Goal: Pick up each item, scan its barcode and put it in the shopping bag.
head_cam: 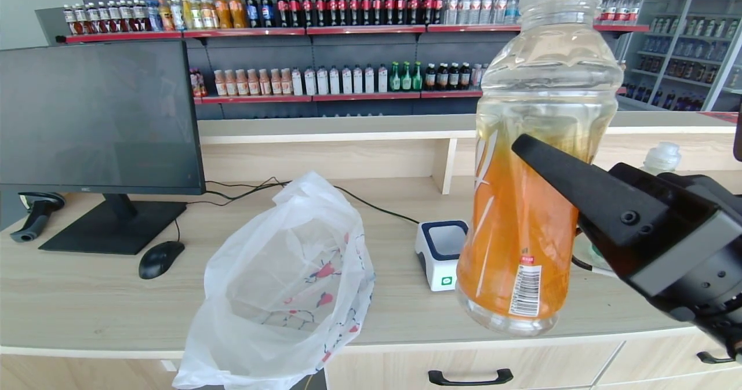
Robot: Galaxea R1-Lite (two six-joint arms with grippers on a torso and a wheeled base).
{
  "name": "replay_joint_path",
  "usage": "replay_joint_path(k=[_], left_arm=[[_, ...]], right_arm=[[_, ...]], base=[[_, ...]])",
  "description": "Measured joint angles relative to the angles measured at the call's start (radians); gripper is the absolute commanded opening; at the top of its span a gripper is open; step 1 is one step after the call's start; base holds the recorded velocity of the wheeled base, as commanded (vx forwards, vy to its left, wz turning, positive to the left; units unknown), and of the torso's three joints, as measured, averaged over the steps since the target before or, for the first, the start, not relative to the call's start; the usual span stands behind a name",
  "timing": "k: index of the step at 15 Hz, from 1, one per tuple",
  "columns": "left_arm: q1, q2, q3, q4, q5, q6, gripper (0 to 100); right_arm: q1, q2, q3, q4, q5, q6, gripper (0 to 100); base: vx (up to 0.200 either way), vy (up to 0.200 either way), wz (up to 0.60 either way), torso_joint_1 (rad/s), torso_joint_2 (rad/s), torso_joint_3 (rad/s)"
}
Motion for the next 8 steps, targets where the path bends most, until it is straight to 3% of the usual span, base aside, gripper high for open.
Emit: replay_joint_path(k=[8], left_arm=[[0.000, 0.000, 0.000, 0.000, 0.000, 0.000, 100]], right_arm=[[-0.013, -0.039, 0.103, 0.000, -0.004, -0.001, 0]], base=[[0.000, 0.000, 0.00, 0.000, 0.00, 0.000]])
